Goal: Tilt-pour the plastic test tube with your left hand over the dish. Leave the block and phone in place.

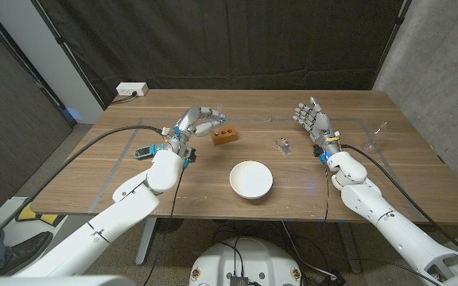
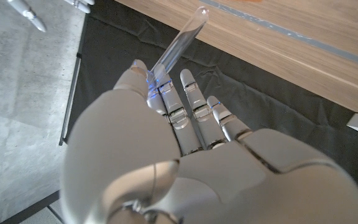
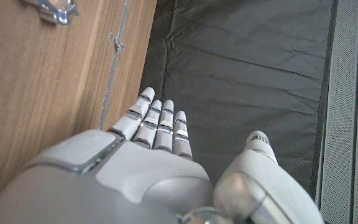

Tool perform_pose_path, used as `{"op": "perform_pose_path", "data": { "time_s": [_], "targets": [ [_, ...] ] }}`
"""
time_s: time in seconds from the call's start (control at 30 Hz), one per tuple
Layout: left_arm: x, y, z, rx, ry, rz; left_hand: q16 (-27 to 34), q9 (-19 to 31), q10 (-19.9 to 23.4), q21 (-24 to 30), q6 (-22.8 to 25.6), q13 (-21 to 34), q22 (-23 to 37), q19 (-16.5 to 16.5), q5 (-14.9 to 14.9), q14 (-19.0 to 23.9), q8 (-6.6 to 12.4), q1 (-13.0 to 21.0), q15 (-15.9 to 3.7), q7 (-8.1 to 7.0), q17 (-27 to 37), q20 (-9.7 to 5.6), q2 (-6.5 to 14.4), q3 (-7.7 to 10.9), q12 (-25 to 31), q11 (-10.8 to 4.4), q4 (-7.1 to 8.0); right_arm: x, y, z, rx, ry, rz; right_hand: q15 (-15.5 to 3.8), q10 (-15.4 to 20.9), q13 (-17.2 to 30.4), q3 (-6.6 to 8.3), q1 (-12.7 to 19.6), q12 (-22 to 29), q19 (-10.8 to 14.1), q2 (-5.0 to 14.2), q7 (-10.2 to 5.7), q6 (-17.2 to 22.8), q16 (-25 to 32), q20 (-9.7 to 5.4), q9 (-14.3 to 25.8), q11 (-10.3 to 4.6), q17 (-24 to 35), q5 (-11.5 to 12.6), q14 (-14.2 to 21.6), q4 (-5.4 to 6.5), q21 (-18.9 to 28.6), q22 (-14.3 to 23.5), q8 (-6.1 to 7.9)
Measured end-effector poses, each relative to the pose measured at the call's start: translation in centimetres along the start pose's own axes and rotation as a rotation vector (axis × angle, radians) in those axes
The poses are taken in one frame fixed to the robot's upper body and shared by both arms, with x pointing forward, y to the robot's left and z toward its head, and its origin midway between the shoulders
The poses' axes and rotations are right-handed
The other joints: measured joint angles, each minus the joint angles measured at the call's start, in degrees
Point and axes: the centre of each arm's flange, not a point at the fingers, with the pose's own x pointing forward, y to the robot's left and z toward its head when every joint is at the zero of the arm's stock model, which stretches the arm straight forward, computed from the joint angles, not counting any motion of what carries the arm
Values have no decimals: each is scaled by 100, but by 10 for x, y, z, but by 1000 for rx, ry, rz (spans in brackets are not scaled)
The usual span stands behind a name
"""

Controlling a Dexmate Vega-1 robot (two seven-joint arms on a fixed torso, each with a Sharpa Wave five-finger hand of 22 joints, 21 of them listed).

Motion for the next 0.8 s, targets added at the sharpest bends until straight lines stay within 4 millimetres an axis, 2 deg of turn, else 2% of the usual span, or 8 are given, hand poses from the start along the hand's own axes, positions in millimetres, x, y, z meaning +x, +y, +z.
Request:
{"op": "perform_pose_path", "data": {
  "time_s": [0.5, 0.57, 0.8],
  "targets": [
    [16, 2, -23, 39, 77, 21, 0, -1, 0, -41, 0, -18, -1, -74, -4, -24, -11, 0, 21, 0, 1, 30, 0, 0, -1, 0, 0, 2, 9, 1, -8, 6, 5, 0, 0, 0, 0, 0, 0, 0, 0, 0, 0, 0, 0, 0, 0, 0, 0, 0, 0, 0, 0, 0],
    [21, 2, -31, 38, 90, 21, 0, -1, 0, -41, 0, -18, -1, -105, -4, -24, -12, 0, 21, 0, 1, 0, 0, 0, -1, 0, 0, 2, 10, 1, -10, 7, 6, 0, 0, 0, 0, 0, 0, 0, 0, 0, 0, 0, 0, 0, 0, 0, 0, 0, 0, 0, 0, -3],
    [29, 1, -35, 1, 85, 20, 0, -1, 0, -41, 0, -23, -1, -105, -4, -24, -23, 0, 21, 0, 1, -1, 0, 0, -2, 0, 0, 3, 13, 2, -13, 7, 9, 0, 0, 0, 0, 0, 0, 0, 0, 0, 0, 0, 0, 0, 0, 0, 0, 0, 0, 0, 0, -3]
  ]
}}
